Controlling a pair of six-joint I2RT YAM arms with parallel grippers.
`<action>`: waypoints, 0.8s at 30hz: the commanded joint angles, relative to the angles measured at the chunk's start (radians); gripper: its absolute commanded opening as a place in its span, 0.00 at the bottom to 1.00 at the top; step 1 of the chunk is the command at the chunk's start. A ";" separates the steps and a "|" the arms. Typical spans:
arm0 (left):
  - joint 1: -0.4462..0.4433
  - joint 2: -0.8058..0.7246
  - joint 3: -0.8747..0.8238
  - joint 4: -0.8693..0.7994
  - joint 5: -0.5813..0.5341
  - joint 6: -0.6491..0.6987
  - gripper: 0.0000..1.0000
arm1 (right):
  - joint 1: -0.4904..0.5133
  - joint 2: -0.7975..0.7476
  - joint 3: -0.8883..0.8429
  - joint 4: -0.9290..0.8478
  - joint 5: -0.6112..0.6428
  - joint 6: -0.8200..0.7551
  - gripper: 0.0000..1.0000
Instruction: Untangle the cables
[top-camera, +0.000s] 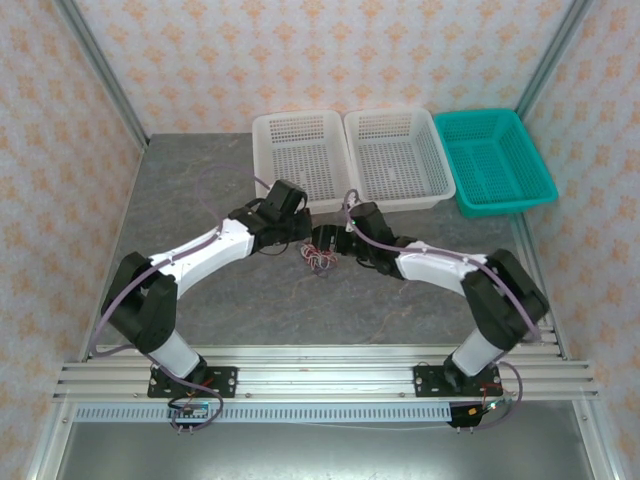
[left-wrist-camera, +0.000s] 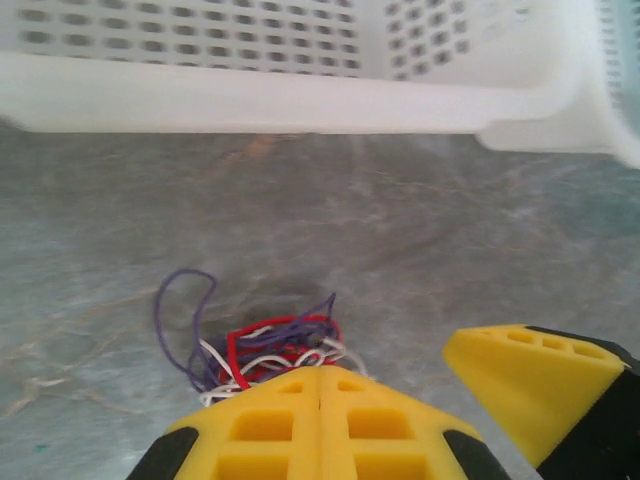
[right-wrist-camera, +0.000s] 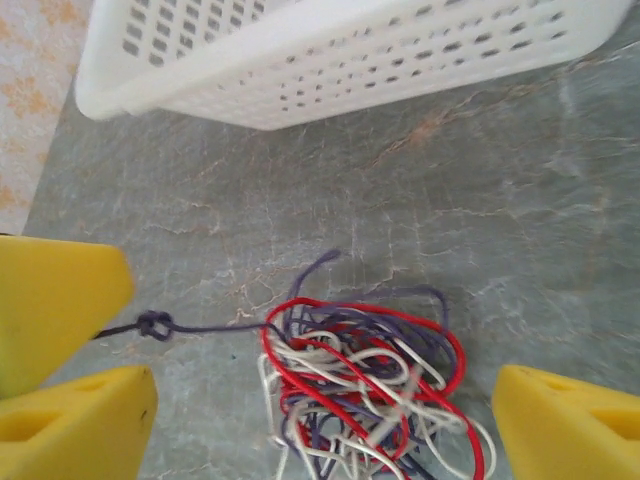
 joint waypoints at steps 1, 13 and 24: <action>-0.041 -0.100 0.020 0.029 0.080 -0.015 0.00 | 0.018 0.120 -0.034 0.163 0.074 -0.003 0.75; 0.030 -0.273 0.058 -0.089 -0.032 -0.012 0.00 | 0.004 0.152 -0.175 0.149 0.194 0.106 0.01; 0.315 -0.469 -0.046 -0.155 -0.050 -0.038 0.00 | -0.162 -0.096 -0.360 0.015 0.389 0.250 0.00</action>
